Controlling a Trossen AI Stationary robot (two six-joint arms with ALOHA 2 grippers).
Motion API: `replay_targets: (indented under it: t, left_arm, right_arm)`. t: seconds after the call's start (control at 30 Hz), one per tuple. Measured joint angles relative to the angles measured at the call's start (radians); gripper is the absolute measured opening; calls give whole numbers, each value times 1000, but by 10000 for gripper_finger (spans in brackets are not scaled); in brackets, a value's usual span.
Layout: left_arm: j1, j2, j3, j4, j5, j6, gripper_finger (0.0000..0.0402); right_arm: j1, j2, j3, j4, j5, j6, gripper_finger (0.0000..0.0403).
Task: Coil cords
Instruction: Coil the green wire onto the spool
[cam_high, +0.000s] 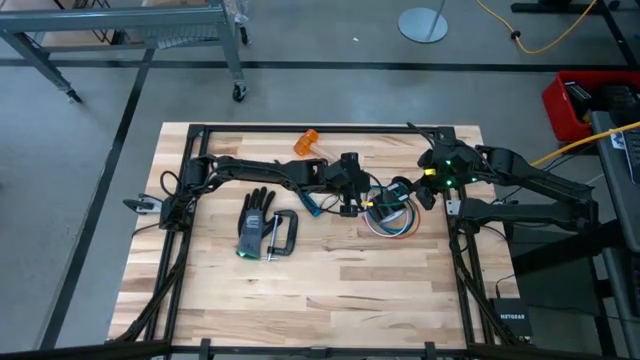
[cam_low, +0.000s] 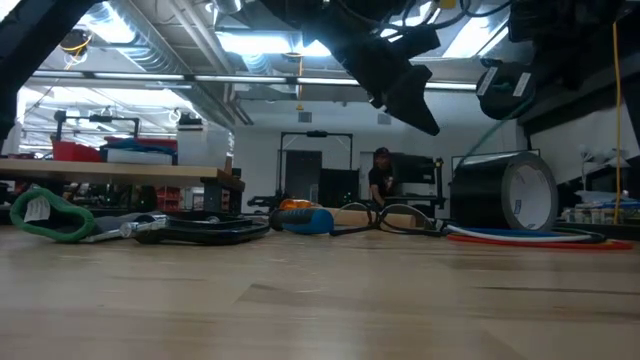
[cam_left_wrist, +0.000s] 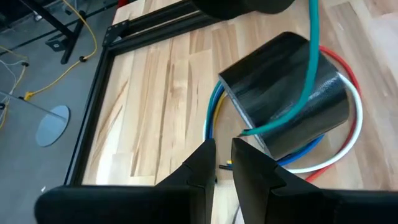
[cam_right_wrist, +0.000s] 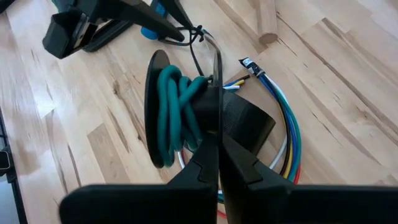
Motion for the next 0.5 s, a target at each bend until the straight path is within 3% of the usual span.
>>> replay_targets:
  t: [0.23, 0.5]
  left_arm:
    - [-1, 0, 0, -13, 2, -11, 42]
    - [-3, 0, -5, -96, 72, -128, 88]
  right_arm:
    - [0, 0, 0, 1, 0, 0, 1]
    - [0, 0, 0, 3, 0, 0, 1]
